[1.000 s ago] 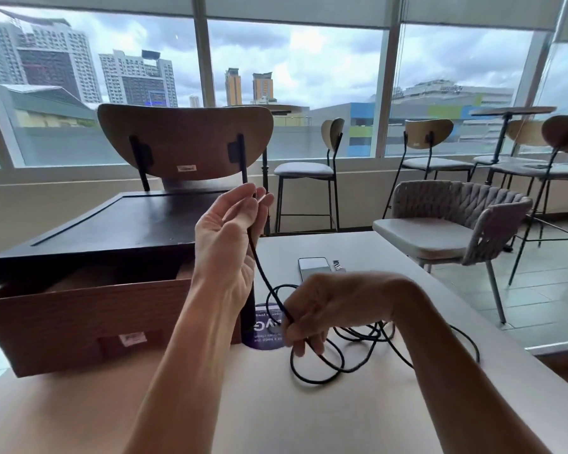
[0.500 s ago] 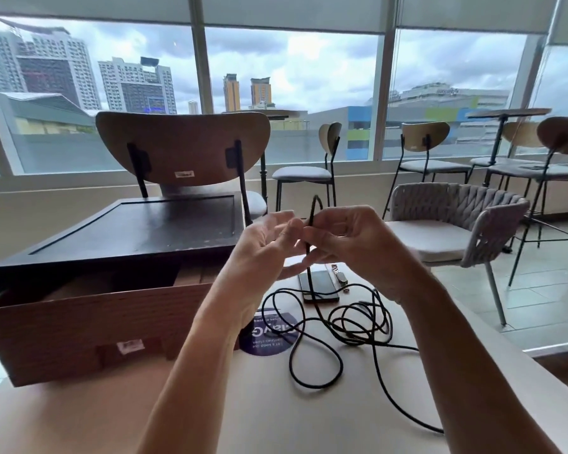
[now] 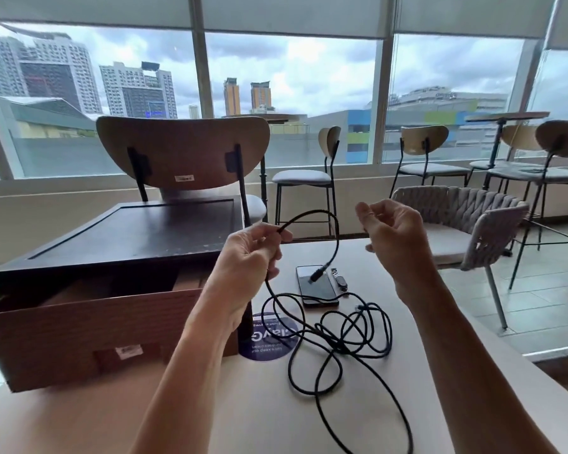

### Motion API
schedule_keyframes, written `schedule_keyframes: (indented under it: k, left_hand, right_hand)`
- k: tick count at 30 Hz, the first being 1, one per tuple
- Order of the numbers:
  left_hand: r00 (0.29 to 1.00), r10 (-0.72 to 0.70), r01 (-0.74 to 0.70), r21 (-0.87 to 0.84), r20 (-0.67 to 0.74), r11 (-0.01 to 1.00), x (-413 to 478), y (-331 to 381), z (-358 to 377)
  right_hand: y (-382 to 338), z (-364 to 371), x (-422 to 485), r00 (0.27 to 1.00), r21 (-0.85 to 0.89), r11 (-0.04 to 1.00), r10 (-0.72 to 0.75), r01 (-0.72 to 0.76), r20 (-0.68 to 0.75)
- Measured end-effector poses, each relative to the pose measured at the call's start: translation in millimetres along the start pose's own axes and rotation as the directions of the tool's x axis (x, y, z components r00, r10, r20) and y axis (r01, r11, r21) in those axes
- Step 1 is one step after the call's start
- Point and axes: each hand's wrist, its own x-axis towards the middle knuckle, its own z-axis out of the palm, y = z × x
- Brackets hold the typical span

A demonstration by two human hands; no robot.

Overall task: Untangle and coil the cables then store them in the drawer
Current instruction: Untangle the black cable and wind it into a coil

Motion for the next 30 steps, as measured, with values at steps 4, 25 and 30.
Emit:
schedule_keyframes:
  k: [4,25,30]
  left_hand:
    - [0.997,0.076,-0.076,-0.006,-0.015,0.997,1,1,-8]
    - [0.979,0.151,-0.201,0.516,0.137,0.833,2,-13,-6]
    - [0.955,0.035,-0.185,0.5,0.294,0.846,-7,-2,-2]
  right_hand:
    - [-3,-2,1,0.969,-0.015,0.999,0.031,-0.028,0.247]
    - [-17,26,-7,0.854,0.857,0.082,-0.076,-0.508,0.514]
    - [-4,23,-1,0.964,0.959,0.176,0.188,-0.221,0.188]
